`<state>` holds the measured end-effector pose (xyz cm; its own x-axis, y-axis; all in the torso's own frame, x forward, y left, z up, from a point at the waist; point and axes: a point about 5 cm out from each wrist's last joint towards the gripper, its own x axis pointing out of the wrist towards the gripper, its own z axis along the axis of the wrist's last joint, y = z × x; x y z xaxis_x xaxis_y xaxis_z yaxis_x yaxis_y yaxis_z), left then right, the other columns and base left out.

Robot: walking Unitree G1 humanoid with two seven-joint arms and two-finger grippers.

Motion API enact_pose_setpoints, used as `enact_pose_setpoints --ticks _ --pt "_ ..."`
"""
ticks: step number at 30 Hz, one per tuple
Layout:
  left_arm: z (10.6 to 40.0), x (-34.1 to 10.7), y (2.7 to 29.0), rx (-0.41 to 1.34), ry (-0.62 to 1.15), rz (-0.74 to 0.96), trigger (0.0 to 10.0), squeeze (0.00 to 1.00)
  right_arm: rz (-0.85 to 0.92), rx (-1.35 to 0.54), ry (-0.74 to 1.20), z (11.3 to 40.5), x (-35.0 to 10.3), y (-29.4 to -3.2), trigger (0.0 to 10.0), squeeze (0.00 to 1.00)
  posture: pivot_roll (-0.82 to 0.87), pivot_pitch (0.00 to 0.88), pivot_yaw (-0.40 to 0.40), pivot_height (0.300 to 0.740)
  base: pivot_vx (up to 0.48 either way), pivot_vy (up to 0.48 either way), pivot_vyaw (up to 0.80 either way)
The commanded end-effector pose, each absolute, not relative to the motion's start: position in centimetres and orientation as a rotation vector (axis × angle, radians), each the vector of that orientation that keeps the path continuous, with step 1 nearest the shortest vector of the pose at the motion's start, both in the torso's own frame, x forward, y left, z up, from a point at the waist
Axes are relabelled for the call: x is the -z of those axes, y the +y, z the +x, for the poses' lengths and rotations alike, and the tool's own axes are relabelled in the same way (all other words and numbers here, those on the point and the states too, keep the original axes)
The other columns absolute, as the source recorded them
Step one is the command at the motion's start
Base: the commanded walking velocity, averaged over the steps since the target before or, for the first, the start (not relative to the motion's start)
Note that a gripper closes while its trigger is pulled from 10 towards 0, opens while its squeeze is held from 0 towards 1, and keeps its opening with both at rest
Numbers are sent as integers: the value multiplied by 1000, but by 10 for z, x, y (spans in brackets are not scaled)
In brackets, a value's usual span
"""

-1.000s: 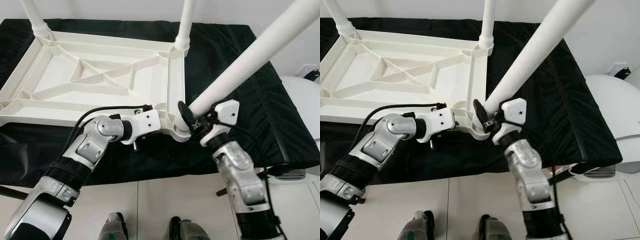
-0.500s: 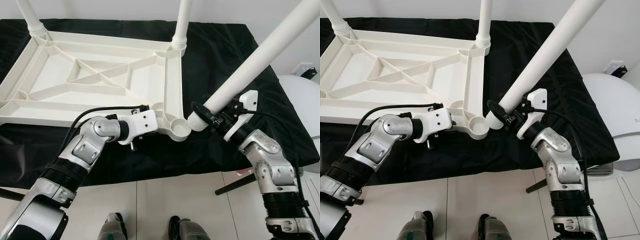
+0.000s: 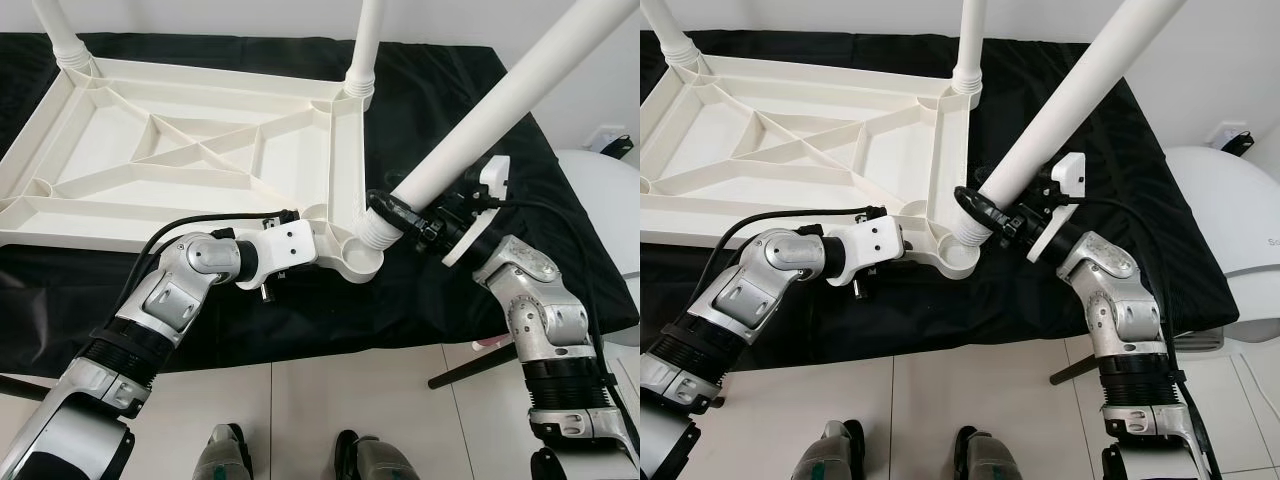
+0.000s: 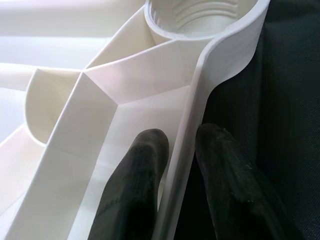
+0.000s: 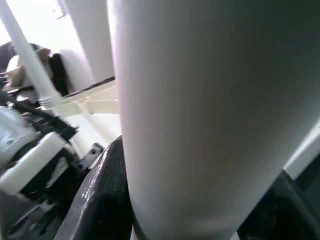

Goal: Building children table

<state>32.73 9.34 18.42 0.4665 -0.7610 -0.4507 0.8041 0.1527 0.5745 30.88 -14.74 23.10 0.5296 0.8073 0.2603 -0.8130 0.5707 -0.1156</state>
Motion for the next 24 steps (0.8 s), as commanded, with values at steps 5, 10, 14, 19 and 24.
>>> enact_pose_setpoints --ticks 5,10,14,19,24 --pt "329 -171 105 1066 128 866 10000 0 19 -1044 -277 308 -225 -139 10000 0 112 225 -57 740 0 0 0" --pt "326 -171 102 1073 123 865 10000 0 0 -1068 -233 310 -212 -136 10000 0 113 224 -58 740 0 0 0" --pt "325 -171 102 1077 120 865 10000 0 -28 -1075 -210 312 -206 -136 10000 0 112 222 -58 740 0 0 0" --pt "324 -171 101 1082 118 865 10000 0 -57 -1080 -193 314 -203 -136 10000 0 111 222 -58 740 0 0 0" --pt "322 -171 99 1087 116 864 10000 0 -139 -1106 -194 318 -204 -135 10000 0 113 220 -57 740 0 0 0"
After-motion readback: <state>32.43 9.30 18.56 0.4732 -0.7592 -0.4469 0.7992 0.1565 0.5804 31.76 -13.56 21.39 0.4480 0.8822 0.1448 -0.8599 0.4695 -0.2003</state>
